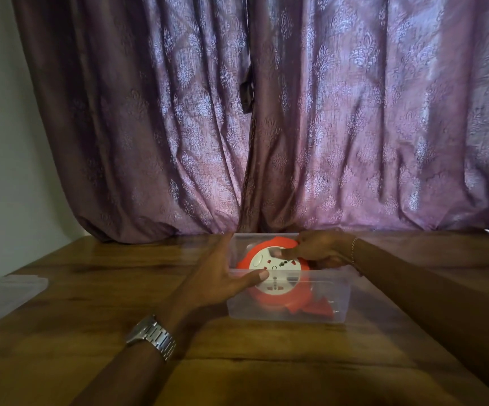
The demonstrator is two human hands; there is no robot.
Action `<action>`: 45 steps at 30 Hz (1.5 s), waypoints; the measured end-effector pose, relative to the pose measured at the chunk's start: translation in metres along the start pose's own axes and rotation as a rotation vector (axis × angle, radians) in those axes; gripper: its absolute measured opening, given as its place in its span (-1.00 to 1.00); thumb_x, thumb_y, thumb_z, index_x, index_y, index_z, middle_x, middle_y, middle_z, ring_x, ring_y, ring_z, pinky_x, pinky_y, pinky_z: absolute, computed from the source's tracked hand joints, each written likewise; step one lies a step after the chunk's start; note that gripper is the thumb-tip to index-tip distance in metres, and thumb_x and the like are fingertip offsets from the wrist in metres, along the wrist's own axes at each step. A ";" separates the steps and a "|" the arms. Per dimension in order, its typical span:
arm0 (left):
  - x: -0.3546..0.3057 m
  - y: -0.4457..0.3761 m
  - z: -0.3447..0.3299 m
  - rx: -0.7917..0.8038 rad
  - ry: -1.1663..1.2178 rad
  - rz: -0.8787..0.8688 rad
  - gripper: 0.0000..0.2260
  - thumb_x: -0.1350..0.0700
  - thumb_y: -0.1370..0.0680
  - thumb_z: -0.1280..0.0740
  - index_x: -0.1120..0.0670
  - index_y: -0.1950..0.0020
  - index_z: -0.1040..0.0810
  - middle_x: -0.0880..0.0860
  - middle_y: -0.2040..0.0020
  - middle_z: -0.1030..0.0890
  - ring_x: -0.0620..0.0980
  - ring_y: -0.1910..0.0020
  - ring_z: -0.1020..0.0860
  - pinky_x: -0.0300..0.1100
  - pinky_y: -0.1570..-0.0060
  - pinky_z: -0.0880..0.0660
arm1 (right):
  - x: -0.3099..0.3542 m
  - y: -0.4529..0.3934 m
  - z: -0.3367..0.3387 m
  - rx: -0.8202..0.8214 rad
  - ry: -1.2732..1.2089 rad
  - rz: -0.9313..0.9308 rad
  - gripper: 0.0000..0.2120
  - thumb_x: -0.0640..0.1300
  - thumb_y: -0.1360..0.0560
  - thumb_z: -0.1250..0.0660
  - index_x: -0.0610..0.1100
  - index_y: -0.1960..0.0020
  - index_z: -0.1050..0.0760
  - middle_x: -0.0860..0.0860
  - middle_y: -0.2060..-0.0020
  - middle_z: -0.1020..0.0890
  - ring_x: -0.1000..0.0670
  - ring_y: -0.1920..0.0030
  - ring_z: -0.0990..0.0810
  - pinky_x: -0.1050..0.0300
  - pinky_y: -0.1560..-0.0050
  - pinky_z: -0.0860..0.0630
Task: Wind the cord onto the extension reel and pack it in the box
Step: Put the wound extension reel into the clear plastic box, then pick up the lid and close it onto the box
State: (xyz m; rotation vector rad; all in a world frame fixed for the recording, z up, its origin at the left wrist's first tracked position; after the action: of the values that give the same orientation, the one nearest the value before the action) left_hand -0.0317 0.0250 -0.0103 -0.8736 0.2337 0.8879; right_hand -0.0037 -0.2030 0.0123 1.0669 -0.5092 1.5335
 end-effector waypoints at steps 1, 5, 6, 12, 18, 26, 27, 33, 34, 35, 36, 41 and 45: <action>0.000 0.000 0.000 -0.004 -0.003 0.002 -0.30 -0.58 -0.24 -0.38 -0.40 -0.27 -0.23 -0.45 -0.05 -0.41 -0.51 -0.03 -0.44 -0.46 0.08 -0.37 | 0.001 0.001 -0.001 0.014 0.033 0.014 -0.57 0.09 -0.46 -0.42 -0.25 -0.12 -0.58 -0.10 -0.01 -0.71 -0.10 -0.08 -0.66 -0.03 -0.17 -0.57; 0.000 0.001 0.001 0.016 0.006 0.013 -0.35 -0.59 -0.24 -0.37 -0.43 -0.22 -0.22 -0.48 -0.07 -0.40 -0.46 -0.07 -0.44 -0.44 0.09 -0.38 | 0.008 0.010 -0.003 -0.054 0.353 0.072 -0.59 0.33 -0.47 -0.24 0.00 0.12 -0.57 0.14 0.24 -0.67 0.13 0.20 -0.61 0.29 0.17 -0.50; 0.000 0.001 0.001 0.023 0.007 0.022 -0.37 -0.57 -0.25 -0.38 -0.39 -0.19 -0.25 -0.44 -0.05 -0.42 -0.42 -0.05 -0.46 -0.42 0.09 -0.40 | 0.011 0.011 -0.002 -0.105 0.476 0.066 -0.52 0.40 -0.44 -0.21 -0.02 0.16 -0.55 0.10 0.29 -0.64 0.10 0.28 -0.57 0.26 0.21 -0.49; 0.009 0.006 0.013 0.020 0.133 0.078 -0.10 -0.59 -0.22 -0.37 -0.26 -0.48 -0.28 -0.46 -0.27 -0.36 -0.46 -0.19 -0.43 -0.45 -0.06 -0.41 | 0.049 0.012 -0.006 -0.666 0.949 0.280 -0.57 0.27 -0.35 -0.43 -0.06 0.18 -0.38 -0.04 0.18 -0.55 -0.06 0.20 -0.53 0.10 0.27 -0.45; 0.044 0.054 0.068 -0.212 0.213 0.221 -0.34 -0.43 -0.22 -0.53 -0.40 -0.28 -0.44 -0.43 -0.10 -0.62 -0.39 -0.05 -0.61 -0.44 0.11 -0.57 | 0.111 -0.029 -0.063 -0.541 0.544 0.581 -0.61 0.14 -0.38 -0.46 -0.10 -0.04 -0.50 -0.03 0.06 -0.61 -0.03 0.04 -0.56 0.11 0.05 -0.48; 0.105 0.134 0.186 -0.293 -0.063 0.549 -0.58 -0.29 -0.40 -0.49 -0.34 -0.16 -0.39 -0.50 -0.04 -0.47 -0.48 0.07 -0.48 -0.60 0.15 -0.39 | 0.198 -0.105 -0.203 -0.200 0.501 0.615 -0.65 0.17 -0.35 -0.49 -0.09 0.06 -0.59 0.04 0.09 -0.59 0.01 0.02 -0.54 0.17 0.04 -0.44; 0.112 0.144 0.195 -0.308 -0.096 0.585 -0.54 -0.33 -0.39 -0.46 -0.34 -0.20 -0.38 -0.43 -0.16 -0.48 -0.43 -0.03 -0.49 -0.58 0.02 -0.38 | 0.203 -0.114 -0.219 -0.184 0.499 0.629 -0.66 0.19 -0.34 -0.48 -0.07 0.10 -0.60 0.05 0.11 -0.61 0.00 0.02 -0.55 0.15 0.02 -0.47; 0.152 0.211 0.263 -0.506 -0.421 0.877 -0.14 -0.51 -0.40 -0.26 0.09 -0.47 -0.43 0.15 -0.44 -0.50 0.16 -0.39 -0.45 0.07 -0.39 -0.39 | 0.236 -0.167 -0.333 -0.009 0.393 0.657 -0.67 0.11 -0.34 -0.50 -0.07 0.02 -0.57 0.06 0.15 -0.57 0.12 0.20 -0.52 0.22 0.18 -0.50; 0.157 0.219 0.271 -0.519 -0.469 0.905 -0.13 -0.52 -0.40 -0.26 0.10 -0.46 -0.43 0.16 -0.42 -0.50 0.17 -0.39 -0.44 0.11 -0.41 -0.38 | 0.239 -0.173 -0.348 -0.005 0.384 0.663 -0.69 0.10 -0.34 -0.50 -0.04 0.03 -0.54 0.07 0.13 -0.56 0.13 0.20 -0.50 0.22 0.19 -0.49; 0.161 0.226 0.276 -0.526 -0.501 0.943 -0.10 -0.52 -0.37 -0.25 0.11 -0.47 -0.43 0.18 -0.42 -0.49 0.19 -0.41 -0.42 0.17 -0.43 -0.36 | 0.240 -0.178 -0.360 0.004 0.359 0.667 -0.66 0.11 -0.34 -0.50 -0.02 -0.01 -0.52 0.07 0.08 -0.55 0.10 0.15 -0.51 0.19 0.14 -0.49; 0.166 0.234 0.282 -0.546 -0.511 0.980 -0.09 -0.51 -0.34 -0.27 0.11 -0.47 -0.42 0.20 -0.41 -0.47 0.21 -0.42 -0.40 0.20 -0.42 -0.37 | 0.242 -0.184 -0.375 0.025 0.321 0.662 -0.61 0.12 -0.34 -0.50 -0.01 -0.07 -0.50 0.08 0.02 -0.53 0.06 0.08 -0.52 0.16 0.09 -0.49; 0.191 0.251 0.293 -0.657 -0.418 1.050 -0.28 -0.36 -0.39 -0.45 0.13 -0.34 -0.50 0.12 -0.19 -0.52 0.16 -0.22 -0.51 0.05 -0.14 -0.57 | 0.252 -0.204 -0.419 0.145 0.190 0.600 -0.33 0.13 -0.36 -0.51 -0.05 -0.35 -0.34 -0.03 -0.25 -0.50 -0.03 -0.10 -0.49 0.17 0.13 -0.42; 0.197 0.247 0.288 -0.754 -0.283 1.059 -0.54 -0.23 -0.43 -0.51 0.00 -0.14 -0.45 -0.20 0.14 -0.39 -0.12 0.16 -0.49 -0.25 0.25 -0.51 | 0.258 -0.212 -0.433 0.149 0.218 0.586 -0.28 0.12 -0.36 -0.51 -0.09 -0.40 -0.32 -0.08 -0.31 -0.48 -0.10 -0.21 -0.48 0.15 0.02 -0.42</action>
State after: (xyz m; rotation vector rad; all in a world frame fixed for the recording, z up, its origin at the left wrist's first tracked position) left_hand -0.1413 0.4348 -0.0671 -1.3127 0.0943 2.1588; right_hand 0.0589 0.3387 -0.0345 0.8846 -0.5925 2.2048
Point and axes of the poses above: each hand's wrist, its own y-axis away from the middle knuckle, its own z-axis out of the back of the hand, x = y × z, the point moved 3 cm from there along -y, towards the middle knuckle
